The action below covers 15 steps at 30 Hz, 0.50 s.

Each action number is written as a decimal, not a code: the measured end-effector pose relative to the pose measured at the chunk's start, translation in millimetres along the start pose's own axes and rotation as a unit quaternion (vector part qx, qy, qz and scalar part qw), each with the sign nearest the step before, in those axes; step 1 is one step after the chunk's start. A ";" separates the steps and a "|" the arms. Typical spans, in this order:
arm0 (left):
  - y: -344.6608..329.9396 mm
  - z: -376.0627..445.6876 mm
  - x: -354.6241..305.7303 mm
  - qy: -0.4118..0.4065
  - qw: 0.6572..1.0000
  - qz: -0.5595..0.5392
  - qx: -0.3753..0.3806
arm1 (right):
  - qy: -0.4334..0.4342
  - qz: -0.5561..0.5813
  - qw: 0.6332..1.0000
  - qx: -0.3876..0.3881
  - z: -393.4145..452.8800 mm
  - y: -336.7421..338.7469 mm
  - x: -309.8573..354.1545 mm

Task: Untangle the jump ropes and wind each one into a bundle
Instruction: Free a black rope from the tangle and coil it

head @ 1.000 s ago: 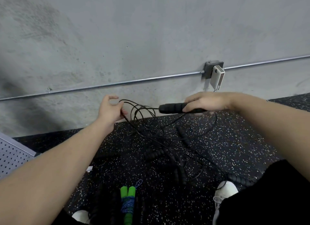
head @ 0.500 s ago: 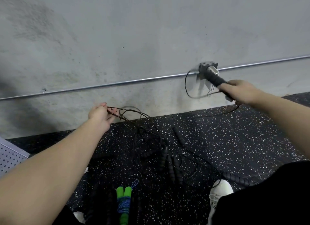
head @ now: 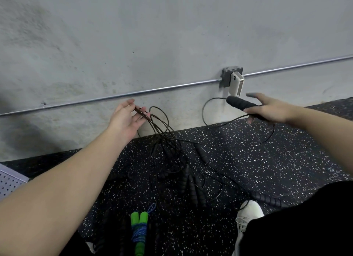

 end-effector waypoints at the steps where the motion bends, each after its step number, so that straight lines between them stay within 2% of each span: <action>1: -4.8 -0.4 -2.2 0.002 1.000 -0.007 0.010 | 0.005 0.001 1.000 0.009 1.4 -3.6 2.4; 4: -21.5 -6.2 -10.6 0.003 0.999 -0.034 0.039 | 0.014 0.006 0.999 0.044 3.6 -19.0 14.7; 8: -45.8 -19.0 -19.8 0.001 0.995 -0.076 0.070 | 0.052 -0.157 0.986 0.035 3.1 -40.7 47.1; 11: -57.6 -24.6 -22.8 -0.005 0.993 -0.085 0.087 | 0.054 -0.141 0.988 0.032 -2.7 -66.0 70.6; 15: -61.4 -26.9 -21.6 -0.010 0.992 -0.089 0.090 | 0.033 -0.151 0.984 0.087 -16.4 -108.5 89.3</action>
Point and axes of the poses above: each hand's wrist, its own z-axis towards the middle knuckle, its own y-axis out of the back of the hand, x = y × z, the point moved 6 cm from there along z, towards the middle knuckle, and after that the axes turned 5 degrees about z, right-handed, at the moved point
